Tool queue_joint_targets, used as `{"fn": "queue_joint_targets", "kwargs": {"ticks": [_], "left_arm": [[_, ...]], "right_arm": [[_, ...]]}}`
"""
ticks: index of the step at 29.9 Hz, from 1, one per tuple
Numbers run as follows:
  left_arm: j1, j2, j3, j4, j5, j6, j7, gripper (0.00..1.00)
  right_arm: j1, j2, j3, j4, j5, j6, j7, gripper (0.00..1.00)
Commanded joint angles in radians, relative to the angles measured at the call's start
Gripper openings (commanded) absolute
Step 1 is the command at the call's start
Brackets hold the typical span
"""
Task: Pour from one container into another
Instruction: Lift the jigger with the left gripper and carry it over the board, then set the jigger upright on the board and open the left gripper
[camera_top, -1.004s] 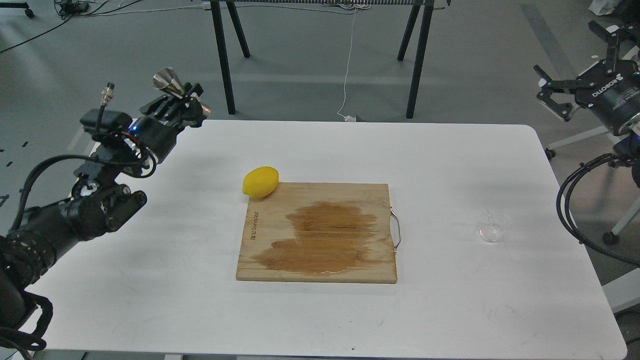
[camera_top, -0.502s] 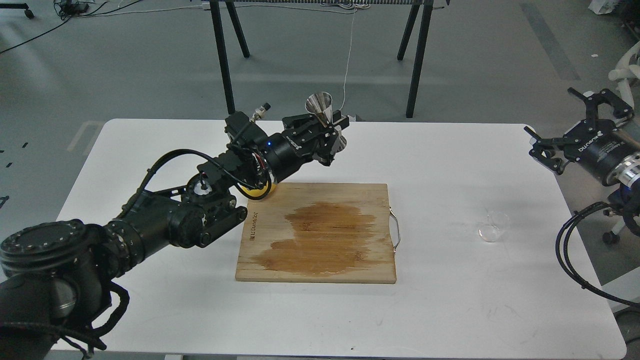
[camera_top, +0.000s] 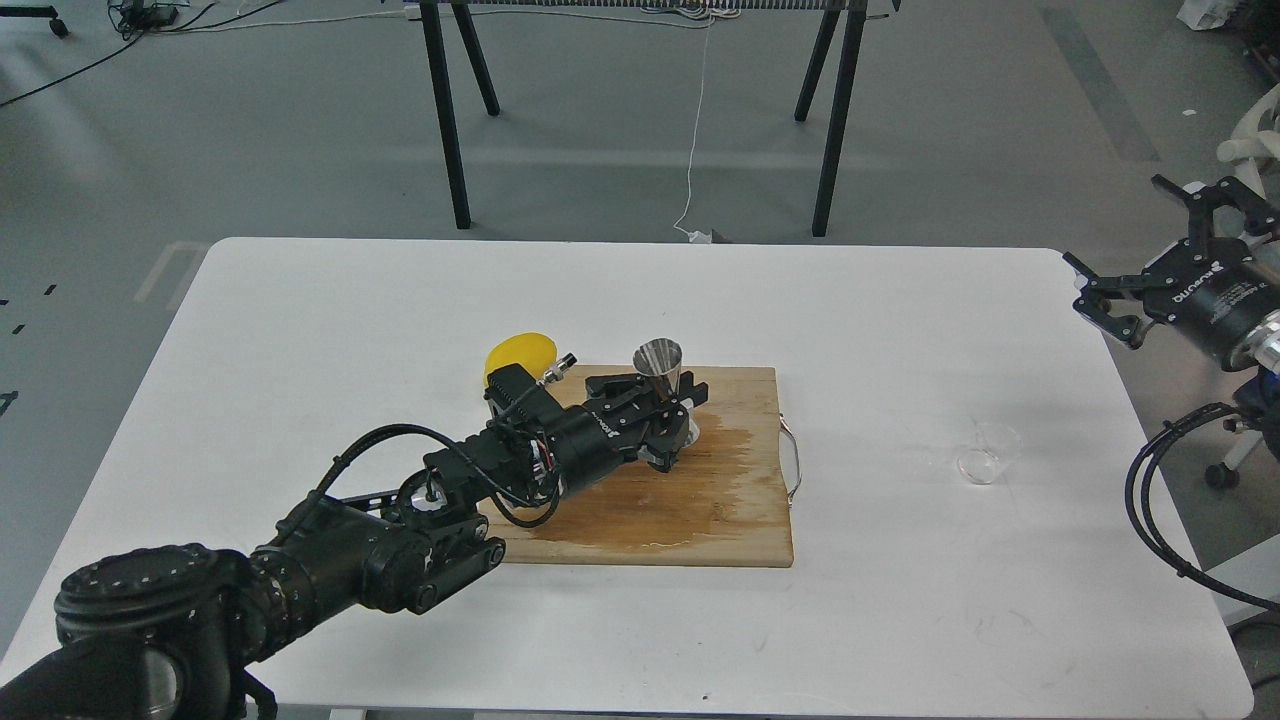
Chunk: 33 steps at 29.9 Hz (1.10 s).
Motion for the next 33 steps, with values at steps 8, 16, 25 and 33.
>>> {"fn": "queue_joint_targets", "kwargs": {"ticks": [8, 16, 25, 33], "left_arm": [[0.006, 0.0, 0.042, 0.088, 0.003, 0.0, 0.0, 0.01], [0.036, 0.0, 0.047, 0.089, 0.005, 0.0, 0.0, 0.05], [0.036, 0.0, 0.047, 0.088, 0.005, 0.0, 0.0, 0.23], [0.037, 0.0, 0.048, 0.079, 0.006, 0.0, 0.0, 0.39]], "right_arm": [[0.002, -0.005, 0.008, 0.003, 0.0, 0.0, 0.0, 0.99], [0.002, -0.011, 0.01, 0.004, 0.002, 0.0, 0.0, 0.99], [0.002, -0.011, 0.013, 0.007, 0.003, 0.0, 0.0, 0.99], [0.002, -0.017, 0.015, 0.01, 0.005, 0.0, 0.0, 0.99]]}}
